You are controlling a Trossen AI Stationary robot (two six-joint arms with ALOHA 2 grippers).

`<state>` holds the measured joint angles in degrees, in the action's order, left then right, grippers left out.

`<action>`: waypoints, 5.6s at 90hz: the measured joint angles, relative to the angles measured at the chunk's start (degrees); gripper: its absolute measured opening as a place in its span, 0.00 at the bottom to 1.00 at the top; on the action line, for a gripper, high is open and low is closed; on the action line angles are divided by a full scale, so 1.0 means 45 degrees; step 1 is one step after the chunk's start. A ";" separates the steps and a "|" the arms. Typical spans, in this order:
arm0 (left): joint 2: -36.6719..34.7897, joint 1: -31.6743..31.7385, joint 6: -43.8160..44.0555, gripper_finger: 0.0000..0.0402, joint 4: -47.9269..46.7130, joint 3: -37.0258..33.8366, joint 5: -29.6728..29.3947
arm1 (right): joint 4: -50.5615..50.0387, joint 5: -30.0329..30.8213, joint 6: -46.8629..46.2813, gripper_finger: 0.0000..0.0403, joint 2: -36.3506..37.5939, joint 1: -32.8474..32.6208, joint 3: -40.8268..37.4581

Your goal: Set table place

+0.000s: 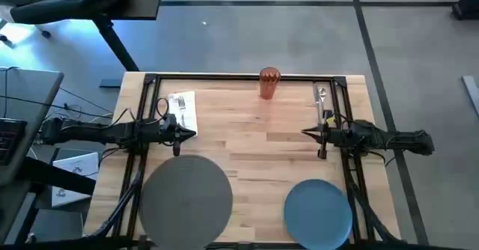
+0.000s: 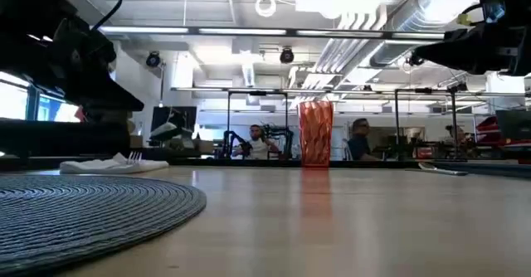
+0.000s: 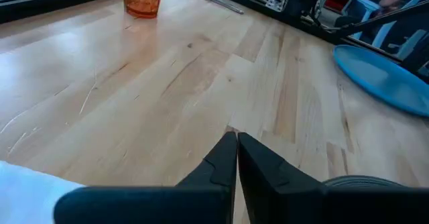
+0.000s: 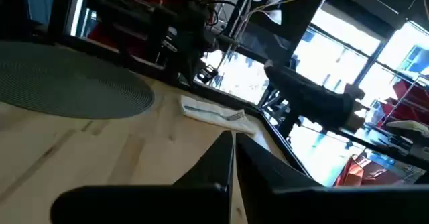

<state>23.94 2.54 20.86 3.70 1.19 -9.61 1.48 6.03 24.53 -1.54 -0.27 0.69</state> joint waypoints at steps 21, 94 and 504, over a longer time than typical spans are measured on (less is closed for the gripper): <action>0.0005 0.0001 0.1187 0.00 0.0777 -0.0001 -0.0336 | 0.0000 -0.0001 -0.0003 0.00 0.0000 0.0000 0.0000; 0.5759 0.0943 0.5118 0.01 -1.0139 0.9678 -0.5382 | 0.0000 0.0003 0.0002 0.00 0.0005 0.0004 0.0000; 1.8843 0.5946 0.1550 0.29 -1.6445 1.9533 0.2670 | 0.0000 -0.0006 -0.0003 0.00 0.0004 0.0000 -0.0005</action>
<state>108.74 29.30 27.84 -70.31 89.09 2.41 1.48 6.00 24.51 -1.52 -0.27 0.67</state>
